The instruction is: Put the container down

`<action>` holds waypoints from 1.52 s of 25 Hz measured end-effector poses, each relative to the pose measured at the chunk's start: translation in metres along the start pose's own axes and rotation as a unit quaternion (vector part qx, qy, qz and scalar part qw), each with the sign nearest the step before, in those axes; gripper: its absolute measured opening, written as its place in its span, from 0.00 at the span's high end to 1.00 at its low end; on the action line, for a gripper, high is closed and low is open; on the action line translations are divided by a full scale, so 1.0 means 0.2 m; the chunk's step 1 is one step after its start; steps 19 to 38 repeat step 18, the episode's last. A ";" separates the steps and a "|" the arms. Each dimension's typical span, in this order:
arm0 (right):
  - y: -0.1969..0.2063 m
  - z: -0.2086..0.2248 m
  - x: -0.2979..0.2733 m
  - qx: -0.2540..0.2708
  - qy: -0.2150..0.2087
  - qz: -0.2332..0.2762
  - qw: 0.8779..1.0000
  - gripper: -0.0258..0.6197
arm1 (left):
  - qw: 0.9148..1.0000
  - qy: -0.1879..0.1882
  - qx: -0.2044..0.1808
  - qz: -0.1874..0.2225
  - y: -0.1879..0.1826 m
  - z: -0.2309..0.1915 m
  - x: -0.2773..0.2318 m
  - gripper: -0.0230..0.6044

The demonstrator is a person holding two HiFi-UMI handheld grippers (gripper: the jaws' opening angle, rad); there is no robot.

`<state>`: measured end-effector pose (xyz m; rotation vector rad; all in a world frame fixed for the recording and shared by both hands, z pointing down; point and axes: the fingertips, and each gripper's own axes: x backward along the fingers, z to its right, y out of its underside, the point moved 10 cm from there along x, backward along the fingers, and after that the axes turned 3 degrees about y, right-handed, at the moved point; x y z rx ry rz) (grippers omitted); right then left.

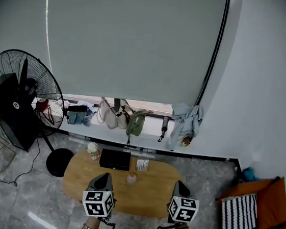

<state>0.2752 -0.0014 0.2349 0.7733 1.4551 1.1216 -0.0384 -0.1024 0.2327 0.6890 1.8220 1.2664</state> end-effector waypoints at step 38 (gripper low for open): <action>-0.04 -0.02 -0.06 0.015 -0.001 -0.006 1.000 0.95 | 1.000 0.005 0.006 -0.004 0.01 -0.04 -0.08 0.97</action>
